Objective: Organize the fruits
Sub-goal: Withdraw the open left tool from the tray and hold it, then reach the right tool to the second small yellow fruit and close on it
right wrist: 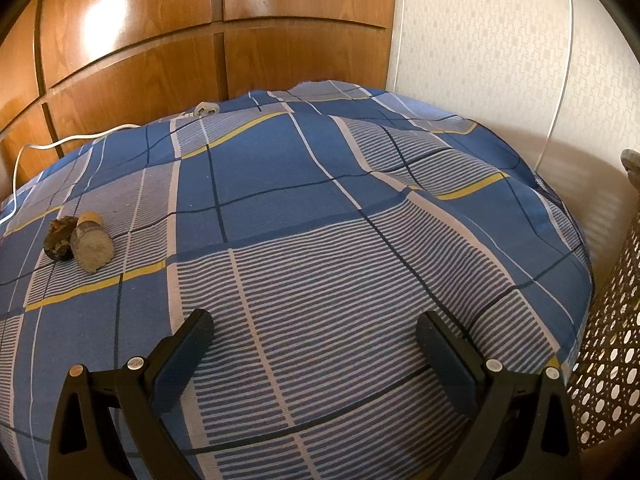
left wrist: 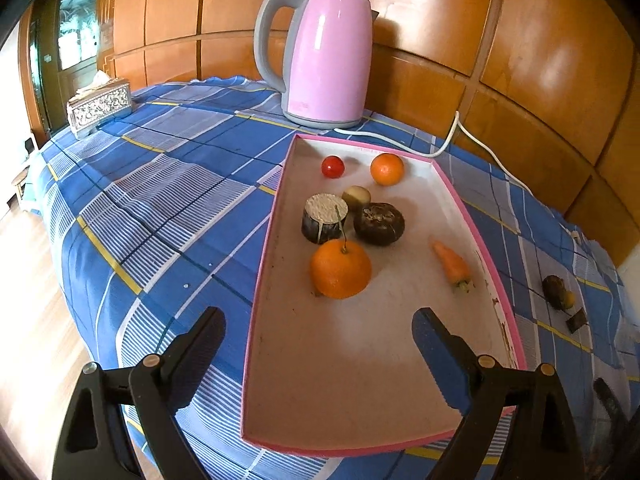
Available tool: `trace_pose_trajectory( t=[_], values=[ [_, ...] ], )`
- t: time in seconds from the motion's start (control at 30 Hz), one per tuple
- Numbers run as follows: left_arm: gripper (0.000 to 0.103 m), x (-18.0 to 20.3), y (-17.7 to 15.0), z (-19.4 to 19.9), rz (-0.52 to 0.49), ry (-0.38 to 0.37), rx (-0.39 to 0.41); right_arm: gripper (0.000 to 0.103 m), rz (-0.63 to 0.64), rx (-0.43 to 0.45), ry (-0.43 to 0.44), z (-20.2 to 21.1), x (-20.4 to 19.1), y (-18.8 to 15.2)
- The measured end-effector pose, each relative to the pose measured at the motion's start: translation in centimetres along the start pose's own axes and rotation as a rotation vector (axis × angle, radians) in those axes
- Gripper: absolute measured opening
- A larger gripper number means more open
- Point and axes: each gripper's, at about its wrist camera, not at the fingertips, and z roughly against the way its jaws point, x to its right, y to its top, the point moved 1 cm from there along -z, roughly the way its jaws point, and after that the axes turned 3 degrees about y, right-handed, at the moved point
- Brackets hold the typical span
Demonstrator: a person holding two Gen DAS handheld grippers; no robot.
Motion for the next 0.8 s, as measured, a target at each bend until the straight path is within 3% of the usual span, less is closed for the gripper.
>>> trace_pose_trajectory(
  t=[0.27, 0.47, 0.6, 0.8],
  values=[
    [0.095, 0.2, -0.3, 0.1, -0.010, -0.004, 0.007, 0.103, -0.003, -0.033, 0.003, -0.2, -0.1, 0.4],
    [0.095, 0.6, -0.3, 0.4, -0.022, -0.015, 0.018, 0.102, 0.009, -0.128, 0.033, -0.7, 0.0, 1.4],
    [0.095, 0.8, -0.4, 0.8, -0.035, -0.022, 0.035, 0.083, 0.029, -0.174, 0.082, -0.7, -0.3, 2.3],
    [0.095, 1.4, -0.5, 1.1, -0.061, -0.035, 0.039, 0.065, 0.031, -0.166, 0.235, 0.5, -2.0, 5.1]
  ],
)
